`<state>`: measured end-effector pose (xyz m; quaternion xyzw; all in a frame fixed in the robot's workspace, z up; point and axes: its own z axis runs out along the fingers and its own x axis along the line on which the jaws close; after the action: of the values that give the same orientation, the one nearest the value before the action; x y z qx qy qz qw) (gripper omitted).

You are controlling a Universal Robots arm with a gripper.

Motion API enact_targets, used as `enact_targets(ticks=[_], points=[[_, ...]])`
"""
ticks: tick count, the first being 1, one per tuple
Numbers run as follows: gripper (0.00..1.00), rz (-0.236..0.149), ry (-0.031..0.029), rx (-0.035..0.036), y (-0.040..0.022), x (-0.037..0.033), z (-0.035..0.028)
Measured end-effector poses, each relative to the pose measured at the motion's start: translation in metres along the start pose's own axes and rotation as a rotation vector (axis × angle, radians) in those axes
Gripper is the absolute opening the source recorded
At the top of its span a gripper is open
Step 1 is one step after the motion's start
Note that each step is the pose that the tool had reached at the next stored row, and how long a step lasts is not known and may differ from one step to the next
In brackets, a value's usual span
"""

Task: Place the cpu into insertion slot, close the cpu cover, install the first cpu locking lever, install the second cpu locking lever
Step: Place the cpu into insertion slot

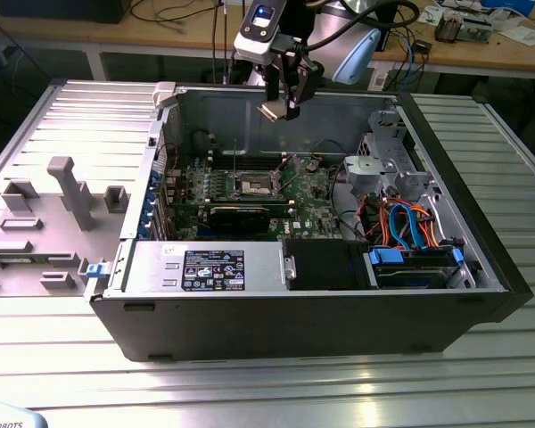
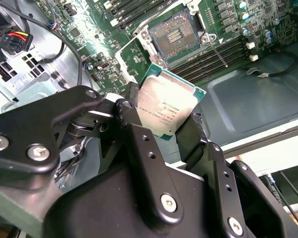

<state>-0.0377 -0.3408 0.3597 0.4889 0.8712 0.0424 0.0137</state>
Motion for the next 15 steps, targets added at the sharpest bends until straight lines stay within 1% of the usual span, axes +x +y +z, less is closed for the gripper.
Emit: enact_targets(ticks=[4, 5, 7, 10, 12, 15], points=[[0.54, 0.002, -0.0001, 0.0000, 0.0000, 0.0000, 0.0000], [0.54, 0.017, -0.0015, -0.0003, 0.0000, 0.0000, 0.0001], [0.54, 0.060, -0.0052, -0.0012, -0.0001, 0.0000, 0.0005], [0.54, 0.099, -0.0088, -0.0016, -0.0001, 0.0000, 0.0008], [0.54, 0.109, -0.0096, -0.0017, -0.0006, 0.0003, 0.0008], [0.54, 0.111, -0.0098, -0.0020, -0.0019, 0.0011, 0.0009]])
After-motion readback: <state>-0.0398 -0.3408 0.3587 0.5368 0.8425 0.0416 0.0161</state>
